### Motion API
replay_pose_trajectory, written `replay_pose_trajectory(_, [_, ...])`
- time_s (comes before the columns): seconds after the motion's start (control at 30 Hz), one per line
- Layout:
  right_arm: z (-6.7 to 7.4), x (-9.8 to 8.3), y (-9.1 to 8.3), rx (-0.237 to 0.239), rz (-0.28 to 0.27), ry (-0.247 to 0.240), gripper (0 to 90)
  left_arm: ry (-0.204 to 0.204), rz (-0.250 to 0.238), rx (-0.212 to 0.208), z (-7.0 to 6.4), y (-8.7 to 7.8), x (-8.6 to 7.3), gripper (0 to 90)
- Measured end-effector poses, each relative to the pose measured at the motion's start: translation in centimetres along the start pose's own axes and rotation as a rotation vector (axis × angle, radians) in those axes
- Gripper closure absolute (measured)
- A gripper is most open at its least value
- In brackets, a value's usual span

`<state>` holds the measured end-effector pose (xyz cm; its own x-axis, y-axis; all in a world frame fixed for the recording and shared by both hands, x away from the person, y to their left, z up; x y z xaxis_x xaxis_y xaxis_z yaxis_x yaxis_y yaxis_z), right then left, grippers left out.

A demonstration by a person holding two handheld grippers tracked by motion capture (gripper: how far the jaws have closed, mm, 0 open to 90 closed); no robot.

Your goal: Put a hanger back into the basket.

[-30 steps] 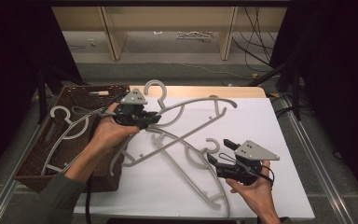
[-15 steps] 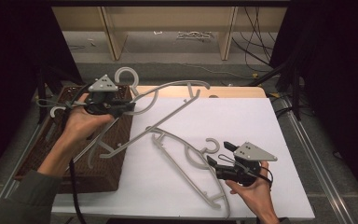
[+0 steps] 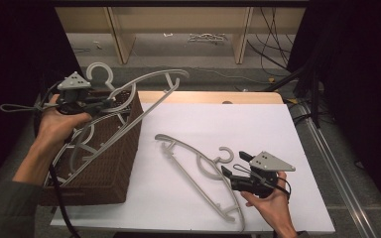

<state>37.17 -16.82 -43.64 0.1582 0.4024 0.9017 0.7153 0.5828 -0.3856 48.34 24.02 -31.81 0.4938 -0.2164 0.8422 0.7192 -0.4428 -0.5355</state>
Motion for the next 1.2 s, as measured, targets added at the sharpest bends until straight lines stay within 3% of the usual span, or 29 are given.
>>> replay_pose_trajectory(0.03, [0.0, 0.0, 0.0, 0.003, 0.001, -0.002, 24.9, -0.025, -0.012, -0.002, 0.3, 0.1, -0.1, 82.1])
replay_pose_trajectory(0.13, [0.2, -0.2, 0.1, 0.023, 0.015, 0.011, 25.0, -0.003, -0.026, 0.015, 1.8, 0.0, -0.3, 82.1])
replay_pose_trajectory(0.33, [-0.1, -0.2, 0.0, 0.010, 0.008, -0.001, 25.1, -0.046, -0.038, 0.084, 4.9, 0.2, -1.2, 82.2])
replay_pose_trajectory(0.37, [-0.1, -0.2, 0.0, 0.011, 0.009, 0.001, 25.1, -0.031, -0.034, 0.094, 5.6, 0.1, -1.4, 82.2])
replay_pose_trajectory(0.5, [0.0, -0.3, 0.1, 0.014, 0.017, 0.015, 25.1, -0.051, -0.040, 0.121, 6.9, 0.0, -2.4, 82.1])
replay_pose_trajectory(0.53, [-0.1, -0.4, -0.1, 0.008, 0.033, -0.002, 25.1, -0.046, -0.029, 0.132, 7.2, -0.1, -2.8, 82.2])
replay_pose_trajectory(0.6, [0.1, -0.3, 0.2, 0.025, 0.006, 0.012, 25.1, -0.045, -0.028, 0.143, 7.7, -0.1, -3.3, 82.2])
replay_pose_trajectory(0.73, [0.1, -0.4, 0.2, 0.023, 0.020, 0.000, 25.2, -0.062, -0.021, 0.172, 9.1, -0.1, -4.5, 82.1])
replay_pose_trajectory(0.8, [0.2, -0.3, 0.2, 0.032, 0.012, 0.016, 25.2, -0.090, -0.028, 0.173, 9.7, 0.0, -5.2, 82.1])
replay_pose_trajectory(0.9, [-0.1, -0.4, 0.2, 0.012, 0.010, 0.003, 25.2, -0.113, -0.028, 0.188, 10.6, 0.1, -6.1, 82.1])
replay_pose_trajectory(1.2, [0.1, -0.4, 0.3, 0.027, 0.009, 0.024, 24.7, -0.123, -0.020, 0.200, 11.8, -0.3, -7.6, 82.1])
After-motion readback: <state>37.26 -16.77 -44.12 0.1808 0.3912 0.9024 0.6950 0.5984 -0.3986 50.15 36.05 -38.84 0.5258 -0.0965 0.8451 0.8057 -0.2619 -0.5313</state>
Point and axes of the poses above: each handheld gripper's, and its own axes: y roughly forward along the jaws, x roughly out of its top, z roughly to its left, the point moved 7 cm from there along y, roughly forward along the jaws, and after that the axes turned 12 degrees about -y, right-handed, at the moved point
